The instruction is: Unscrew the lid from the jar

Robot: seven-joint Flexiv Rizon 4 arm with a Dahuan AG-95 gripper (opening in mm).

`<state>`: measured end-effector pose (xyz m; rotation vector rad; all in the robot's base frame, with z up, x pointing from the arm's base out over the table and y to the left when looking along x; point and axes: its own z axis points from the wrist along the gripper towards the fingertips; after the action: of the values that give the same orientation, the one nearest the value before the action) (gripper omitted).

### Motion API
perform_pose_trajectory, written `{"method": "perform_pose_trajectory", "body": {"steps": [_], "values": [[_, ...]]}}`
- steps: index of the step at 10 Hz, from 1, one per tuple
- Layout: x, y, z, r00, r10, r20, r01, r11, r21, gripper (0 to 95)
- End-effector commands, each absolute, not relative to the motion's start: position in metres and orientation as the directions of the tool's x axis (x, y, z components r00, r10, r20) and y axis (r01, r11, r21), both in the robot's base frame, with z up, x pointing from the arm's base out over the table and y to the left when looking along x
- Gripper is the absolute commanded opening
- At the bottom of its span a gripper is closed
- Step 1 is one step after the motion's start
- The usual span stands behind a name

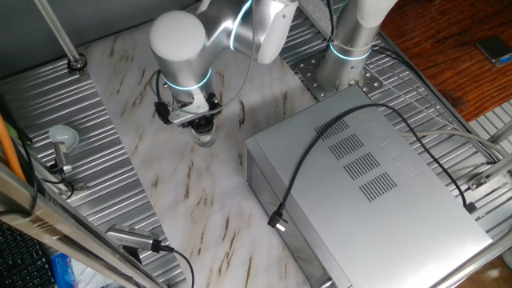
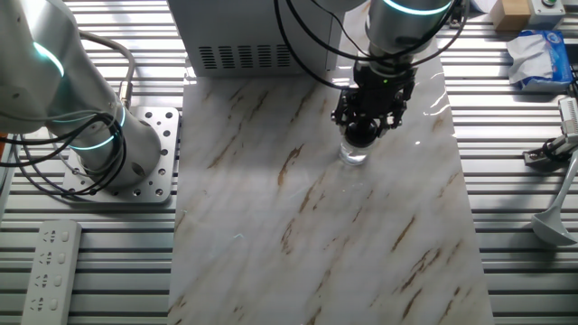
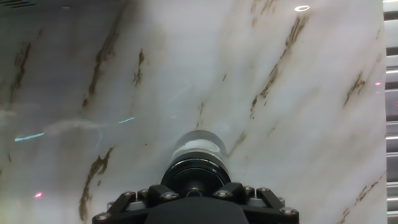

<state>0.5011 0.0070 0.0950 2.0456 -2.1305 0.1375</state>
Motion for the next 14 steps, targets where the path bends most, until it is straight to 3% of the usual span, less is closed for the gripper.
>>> {"method": "perform_pose_trajectory", "body": {"steps": [1,14], "values": [[0.5,0.006,0.08,-0.033,-0.98,0.196,-0.997,0.047,0.065,76.0],[0.502,0.005,0.093,-0.164,-0.972,0.167,-0.984,0.174,0.045,76.0]]}}
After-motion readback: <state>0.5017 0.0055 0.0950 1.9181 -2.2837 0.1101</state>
